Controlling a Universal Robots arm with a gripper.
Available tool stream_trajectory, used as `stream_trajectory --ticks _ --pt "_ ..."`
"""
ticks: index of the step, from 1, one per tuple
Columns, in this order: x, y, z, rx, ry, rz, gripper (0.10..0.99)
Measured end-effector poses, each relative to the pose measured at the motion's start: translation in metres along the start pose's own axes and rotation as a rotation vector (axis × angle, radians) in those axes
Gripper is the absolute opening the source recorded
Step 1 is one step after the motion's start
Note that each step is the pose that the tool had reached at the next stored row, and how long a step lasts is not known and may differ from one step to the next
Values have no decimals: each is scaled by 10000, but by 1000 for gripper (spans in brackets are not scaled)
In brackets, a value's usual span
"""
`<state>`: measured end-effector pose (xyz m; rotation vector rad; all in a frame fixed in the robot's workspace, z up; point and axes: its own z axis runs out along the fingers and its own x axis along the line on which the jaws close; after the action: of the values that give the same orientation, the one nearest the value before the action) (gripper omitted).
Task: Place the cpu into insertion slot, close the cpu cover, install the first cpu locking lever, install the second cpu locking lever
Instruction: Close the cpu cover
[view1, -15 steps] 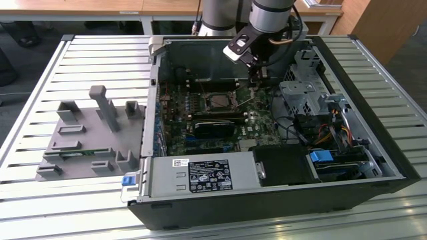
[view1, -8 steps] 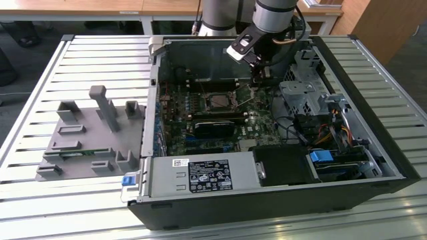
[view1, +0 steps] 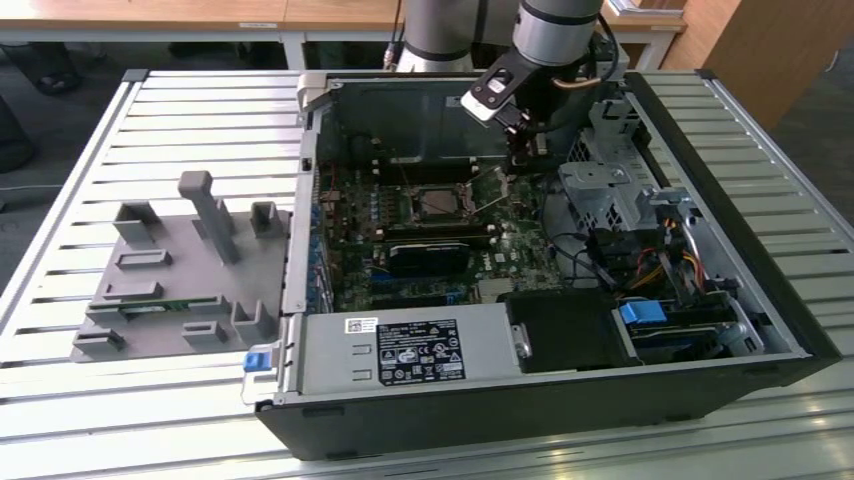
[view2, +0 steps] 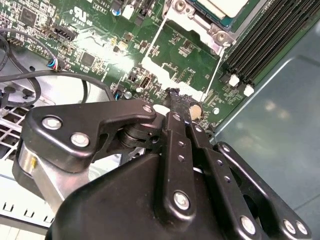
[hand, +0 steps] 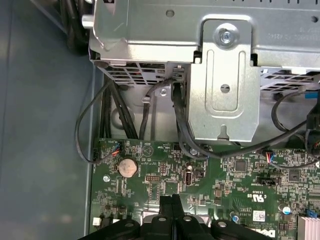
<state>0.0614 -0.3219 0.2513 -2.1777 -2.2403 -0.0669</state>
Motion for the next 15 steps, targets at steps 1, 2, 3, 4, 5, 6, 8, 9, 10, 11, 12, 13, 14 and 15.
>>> stream_trajectory --ticks 1,2,3,4,5,6,8,9,10,11,12,13,14,15 --pt "1 7 2 2 -1 0 106" --pt "2 15 4 5 -1 1 106" --pt "2 23 6 8 -1 1 106" --pt "3 33 8 13 -2 1 106" --pt "4 42 10 19 -4 1 106" --pt "5 50 12 24 -5 1 106" --pt "8 67 16 36 -8 2 106" --pt "9 75 18 41 -9 2 106" --pt "10 83 20 46 -11 2 106" --pt "11 90 23 50 -11 2 106" --pt "12 95 27 54 -11 2 106" --pt "13 100 32 59 -12 2 106" --pt "13 104 37 65 -13 3 106" --pt "14 109 42 72 -12 3 106"
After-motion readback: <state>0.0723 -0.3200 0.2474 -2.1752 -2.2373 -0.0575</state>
